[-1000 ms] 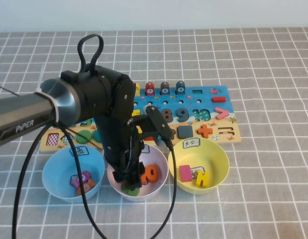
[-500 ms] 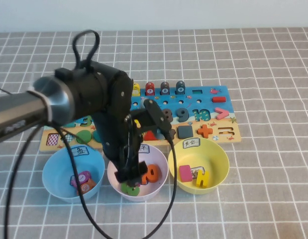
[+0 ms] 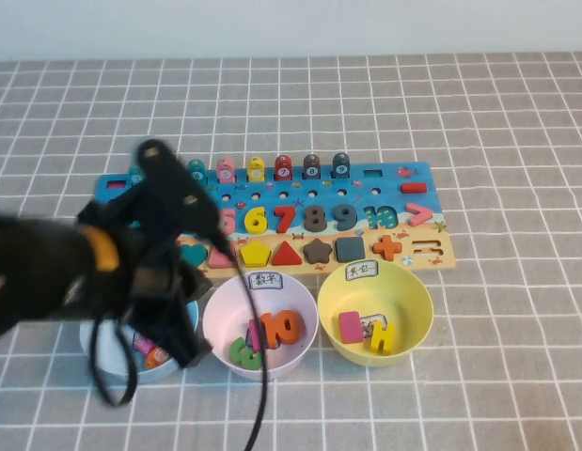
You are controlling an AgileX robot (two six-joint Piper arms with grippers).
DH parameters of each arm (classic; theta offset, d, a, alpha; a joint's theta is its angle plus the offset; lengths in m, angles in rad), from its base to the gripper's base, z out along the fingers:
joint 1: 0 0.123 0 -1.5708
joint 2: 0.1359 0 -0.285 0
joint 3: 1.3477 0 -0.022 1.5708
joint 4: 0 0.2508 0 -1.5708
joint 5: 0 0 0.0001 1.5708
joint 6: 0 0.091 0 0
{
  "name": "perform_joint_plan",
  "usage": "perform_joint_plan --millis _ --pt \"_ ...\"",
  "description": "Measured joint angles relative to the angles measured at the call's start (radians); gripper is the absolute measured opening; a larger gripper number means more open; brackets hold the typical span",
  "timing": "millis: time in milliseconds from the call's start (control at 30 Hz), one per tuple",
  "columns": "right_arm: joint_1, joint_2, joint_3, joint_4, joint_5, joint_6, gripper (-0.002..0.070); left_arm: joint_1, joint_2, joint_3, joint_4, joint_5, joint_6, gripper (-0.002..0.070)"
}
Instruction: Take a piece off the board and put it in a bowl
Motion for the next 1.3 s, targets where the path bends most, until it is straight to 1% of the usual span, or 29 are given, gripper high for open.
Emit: perform_joint_plan --millis 133,267,433,733,833,967,1167,1233,1300 --pt "0.000 0.000 0.000 0.000 0.000 0.000 -0.0017 0.000 -0.170 0.169 -0.022 -0.146 -0.083 0.0004" --pt "0.000 0.000 0.000 0.000 0.000 0.000 -0.0017 0.000 -0.323 0.328 -0.075 -0.294 -0.168 0.0003" --pt "0.000 0.000 0.000 0.000 0.000 0.000 -0.0017 0.000 -0.435 0.489 -0.105 -0.424 -0.215 0.0002" --pt "0.000 0.000 0.000 0.000 0.000 0.000 -0.0017 0.000 -0.456 0.551 -0.099 -0.567 -0.197 0.0002" --pt "0.000 0.000 0.000 0.000 0.000 0.000 -0.0017 0.000 -0.456 0.583 -0.093 -0.658 -0.185 0.0002" --pt "0.000 0.000 0.000 0.001 0.000 0.000 -0.0017 0.000 -0.457 0.644 -0.093 -0.828 -0.183 0.0002" --pt "0.000 0.000 0.000 0.001 0.000 0.000 -0.0017 0.002 -0.473 0.724 -0.093 -1.048 -0.106 0.0002" --pt "0.000 0.000 0.000 0.001 0.000 0.000 -0.0017 0.013 -0.512 0.756 -0.111 -1.091 -0.077 0.0002" --pt "0.000 0.000 0.000 0.001 0.000 0.000 -0.0017 0.040 -0.570 0.799 -0.161 -1.116 -0.057 0.0002"
